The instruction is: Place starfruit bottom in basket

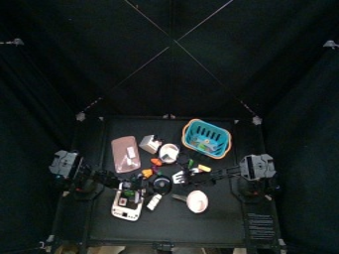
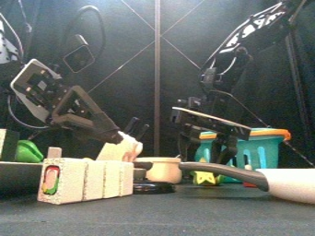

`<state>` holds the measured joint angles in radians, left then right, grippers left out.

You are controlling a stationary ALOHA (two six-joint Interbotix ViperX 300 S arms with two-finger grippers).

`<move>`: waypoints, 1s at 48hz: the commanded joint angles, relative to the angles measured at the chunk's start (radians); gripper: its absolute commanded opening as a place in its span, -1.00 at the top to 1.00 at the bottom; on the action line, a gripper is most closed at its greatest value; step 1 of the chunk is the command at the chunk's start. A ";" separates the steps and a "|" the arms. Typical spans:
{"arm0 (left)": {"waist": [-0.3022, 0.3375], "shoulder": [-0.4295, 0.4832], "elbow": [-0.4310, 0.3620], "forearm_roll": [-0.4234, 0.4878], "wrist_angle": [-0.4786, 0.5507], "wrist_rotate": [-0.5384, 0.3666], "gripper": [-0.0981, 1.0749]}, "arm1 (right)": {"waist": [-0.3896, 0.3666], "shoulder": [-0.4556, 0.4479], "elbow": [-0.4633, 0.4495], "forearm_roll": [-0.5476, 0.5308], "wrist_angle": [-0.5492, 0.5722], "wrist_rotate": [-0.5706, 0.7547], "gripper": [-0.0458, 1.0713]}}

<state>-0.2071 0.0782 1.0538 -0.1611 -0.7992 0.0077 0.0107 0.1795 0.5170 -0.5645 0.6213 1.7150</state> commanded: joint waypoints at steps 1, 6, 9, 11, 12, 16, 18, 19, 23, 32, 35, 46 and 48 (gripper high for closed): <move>0.000 -0.005 -0.015 0.000 -0.005 0.000 -0.48 | 0.000 -0.037 -0.017 -0.011 0.000 -0.009 -0.31; 0.002 -0.005 -0.015 0.000 -0.005 0.000 -0.48 | 0.008 -0.097 -0.020 -0.038 0.000 -0.055 -0.31; 0.000 -0.005 -0.015 0.002 -0.005 0.000 -0.48 | 0.009 -0.143 -0.023 -0.058 0.000 -0.091 -0.31; 0.002 -0.005 -0.015 0.000 -0.005 0.000 -0.48 | 0.009 -0.176 -0.025 -0.064 0.002 -0.115 -0.31; 0.002 -0.005 -0.015 0.002 -0.005 0.000 -0.48 | 0.009 -0.193 -0.025 -0.069 0.003 -0.126 -0.31; 0.002 -0.005 -0.015 0.000 -0.005 0.000 -0.48 | 0.003 -0.265 -0.023 -0.086 0.011 -0.169 -0.31; 0.002 -0.005 -0.015 0.000 -0.005 0.000 -0.48 | 0.000 -0.307 -0.017 -0.101 0.015 -0.196 -0.31; 0.002 -0.005 -0.015 0.000 -0.005 0.000 -0.48 | -0.005 -0.322 -0.012 -0.107 0.020 -0.207 -0.31; 0.000 -0.005 -0.015 0.000 -0.005 0.000 -0.48 | -0.043 -0.377 0.011 -0.146 0.035 -0.236 -0.31; 0.002 -0.003 -0.015 0.000 -0.005 0.000 -0.48 | -0.176 -0.468 0.097 -0.281 0.035 -0.247 -0.32; 0.002 -0.005 -0.015 0.000 -0.005 0.000 -0.48 | -0.222 -0.489 0.118 -0.305 0.034 -0.241 -0.32; 0.002 -0.005 -0.018 0.000 -0.005 0.000 -0.48 | -0.423 -0.502 0.199 -0.351 -0.052 -0.218 -0.32; 0.002 -0.005 -0.017 -0.002 -0.003 0.000 -0.48 | -0.454 -0.500 0.210 -0.356 -0.086 -0.216 -0.32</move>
<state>-0.2071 0.0782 1.0523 -0.1611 -0.7977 0.0077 -0.3758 -0.3068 0.7210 -0.9081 0.5952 1.4972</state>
